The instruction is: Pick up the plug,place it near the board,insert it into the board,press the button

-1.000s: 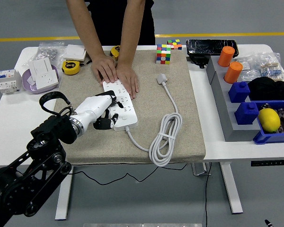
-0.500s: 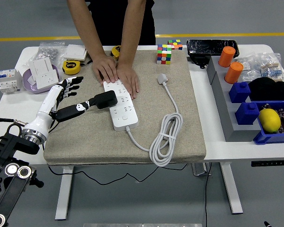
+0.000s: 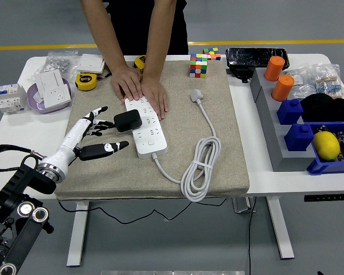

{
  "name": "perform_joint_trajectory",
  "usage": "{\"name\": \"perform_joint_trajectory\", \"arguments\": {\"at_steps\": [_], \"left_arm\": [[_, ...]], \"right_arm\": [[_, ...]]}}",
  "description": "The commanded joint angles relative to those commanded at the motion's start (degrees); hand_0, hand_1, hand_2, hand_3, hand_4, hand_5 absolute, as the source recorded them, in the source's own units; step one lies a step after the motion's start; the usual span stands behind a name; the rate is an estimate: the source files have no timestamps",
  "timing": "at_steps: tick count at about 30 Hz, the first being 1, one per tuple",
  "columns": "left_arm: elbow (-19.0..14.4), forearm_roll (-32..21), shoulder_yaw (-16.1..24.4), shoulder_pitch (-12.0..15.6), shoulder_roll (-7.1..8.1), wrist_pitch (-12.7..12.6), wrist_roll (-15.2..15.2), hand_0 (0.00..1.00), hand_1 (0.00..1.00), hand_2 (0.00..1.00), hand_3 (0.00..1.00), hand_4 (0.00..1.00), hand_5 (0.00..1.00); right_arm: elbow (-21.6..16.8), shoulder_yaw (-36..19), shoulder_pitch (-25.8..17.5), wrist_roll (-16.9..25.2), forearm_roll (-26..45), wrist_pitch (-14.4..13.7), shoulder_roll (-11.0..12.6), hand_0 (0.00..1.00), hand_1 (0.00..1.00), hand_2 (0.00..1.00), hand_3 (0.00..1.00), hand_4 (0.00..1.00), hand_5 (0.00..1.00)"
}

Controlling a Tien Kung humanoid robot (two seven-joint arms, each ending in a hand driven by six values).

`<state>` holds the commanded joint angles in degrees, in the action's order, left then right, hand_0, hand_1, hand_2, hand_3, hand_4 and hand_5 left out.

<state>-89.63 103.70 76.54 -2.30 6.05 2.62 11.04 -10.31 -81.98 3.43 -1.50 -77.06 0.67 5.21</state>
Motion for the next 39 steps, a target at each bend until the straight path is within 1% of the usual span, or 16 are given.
{"name": "perform_joint_trajectory", "arguments": {"at_steps": [3,5,6,11,12,15,17,18,23,24,25,29,30,35,36,39], "left_arm": [[0.35,0.46,-0.29,-0.5,0.56,1.52,0.99,0.249,0.047,0.118,0.643,0.835,0.245],[0.63,0.92,-0.79,-0.78,0.94,3.05,1.93,0.249,0.047,0.118,0.643,0.835,0.245],[0.75,1.41,-1.17,-0.96,1.07,3.72,2.38,0.2,0.006,0.105,0.636,0.505,0.058],[1.3,4.38,-3.38,-2.03,1.29,4.71,3.67,0.2,0.006,0.105,0.636,0.505,0.058],[1.51,5.24,-3.94,-2.37,1.35,4.84,3.92,0.198,0.002,0.101,0.645,0.552,0.002],[2.22,7.38,-5.6,-3.45,1.57,4.95,4.47,0.198,0.002,0.101,0.645,0.552,0.002],[3.09,9.6,-7.15,-4.81,1.86,4.84,5.06,0.198,0.002,0.101,0.645,0.552,0.002],[3.31,10.28,-7.48,-5.13,1.93,4.84,5.2,0.198,0.002,0.103,0.685,0.574,0.002],[6.0,13.85,-10.3,-8.23,2.08,4.72,5.81,0.198,0.002,0.103,0.685,0.574,0.002],[6.51,14.59,-10.65,-8.68,1.99,4.76,5.95,0.194,0.002,0.104,0.746,0.588,0.002],[6.88,15.14,-10.92,-8.98,1.9,4.78,6.06,0.194,0.002,0.104,0.746,0.588,0.002],[7.63,15.97,-11.6,-9.6,1.52,4.62,6.18,0.194,0.002,0.104,0.746,0.588,0.002],[7.8,16.03,-11.87,-9.81,1.43,4.64,6.25,0.192,0.002,0.106,0.835,0.594,0.002],[9.2,15.86,-13.88,-11.36,1.16,4.95,6.76,0.192,0.002,0.106,0.835,0.594,0.002],[9.64,15.79,-14.42,-11.78,1.1,5.01,6.79,0.192,0.002,0.107,0.879,0.6,0.002],[10.81,15.59,-15.81,-12.89,1.01,5.15,6.91,0.192,0.002,0.107,0.879,0.6,0.002]], "right_arm": [[0.0,0.03,-0.01,-0.04,-0.02,-0.02,0.14,0.893,0.784,0.767,0.789,0.998,0.998],[0.0,0.17,-0.05,0.0,0.15,-0.04,0.22,0.893,0.784,0.767,0.789,0.998,0.998],[0.0,0.22,-0.07,0.01,0.18,-0.04,0.25,0.894,0.784,0.767,0.789,0.998,0.998],[0.0,0.38,-0.18,0.03,0.29,-0.02,0.27,0.894,0.784,0.767,0.789,0.998,0.998],[0.0,0.37,-0.2,0.02,0.25,-0.01,0.26,0.893,0.784,0.767,0.789,0.998,0.998],[0.0,0.38,-0.1,0.01,0.27,-0.01,0.26,0.893,0.784,0.767,0.789,0.998,0.998],[0.0,0.35,0.03,-0.01,0.31,-0.04,0.3,0.893,0.784,0.767,0.789,0.998,0.998],[0.0,0.35,0.05,-0.02,0.31,-0.04,0.31,0.893,0.784,0.768,0.788,0.998,0.998],[0.0,0.14,0.27,-0.15,0.1,-0.02,0.38,0.893,0.784,0.768,0.788,0.998,0.998],[0.0,0.25,0.38,-0.1,0.24,-0.04,0.4,0.893,0.784,0.767,0.789,0.998,0.998],[0.0,0.38,0.47,-0.06,0.43,-0.06,0.4,0.893,0.784,0.767,0.789,0.998,0.998],[0.0,0.57,0.68,-0.04,0.68,-0.1,0.47,0.893,0.784,0.767,0.789,0.998,0.998],[0.0,0.46,0.69,-0.08,0.59,-0.1,0.5,0.893,0.784,0.767,0.789,0.998,0.998],[0.0,0.29,0.54,-0.21,0.38,-0.07,0.5,0.893,0.784,0.767,0.789,0.998,0.998],[0.0,0.33,0.55,-0.2,0.41,-0.06,0.48,0.893,0.784,0.767,0.789,0.998,0.998],[0.0,0.57,0.64,-0.1,0.68,-0.06,0.46,0.893,0.784,0.767,0.789,0.998,0.998]]}}
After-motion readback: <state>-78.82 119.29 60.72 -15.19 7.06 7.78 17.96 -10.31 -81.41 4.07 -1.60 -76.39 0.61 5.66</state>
